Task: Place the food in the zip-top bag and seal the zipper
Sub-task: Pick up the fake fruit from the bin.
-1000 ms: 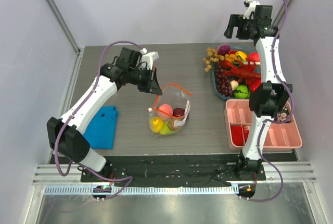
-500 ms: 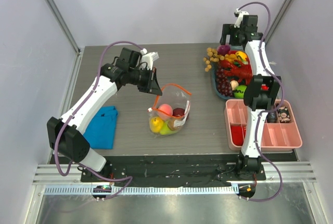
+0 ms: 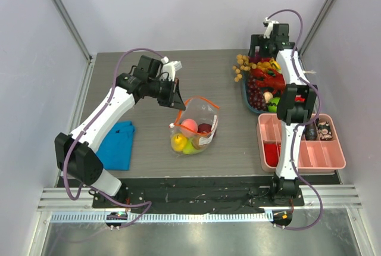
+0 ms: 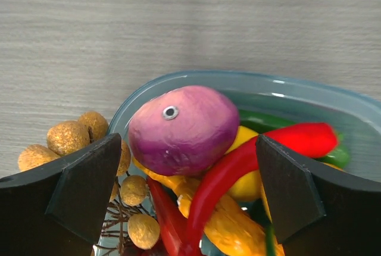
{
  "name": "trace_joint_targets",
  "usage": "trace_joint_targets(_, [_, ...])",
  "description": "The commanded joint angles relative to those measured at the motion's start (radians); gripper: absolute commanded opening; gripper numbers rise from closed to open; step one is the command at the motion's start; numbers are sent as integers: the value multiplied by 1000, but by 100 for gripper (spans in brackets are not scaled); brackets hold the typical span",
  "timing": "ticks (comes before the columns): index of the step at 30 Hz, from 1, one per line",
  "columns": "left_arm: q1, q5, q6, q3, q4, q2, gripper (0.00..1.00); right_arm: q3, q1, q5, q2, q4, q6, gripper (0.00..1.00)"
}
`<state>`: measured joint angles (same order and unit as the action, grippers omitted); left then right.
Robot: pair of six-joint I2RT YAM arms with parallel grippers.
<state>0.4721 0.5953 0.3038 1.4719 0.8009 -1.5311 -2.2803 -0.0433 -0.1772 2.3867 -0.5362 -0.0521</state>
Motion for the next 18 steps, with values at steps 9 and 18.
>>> trace_joint_targets(9, [3, -5, -20, 1, -20, -12, 0, 22, 29, 39, 16, 44, -6, 92])
trace_joint_targets(18, [3, 1, -19, 5, -17, -14, 0, 22, 8, 58, -61, 59, -11, 66])
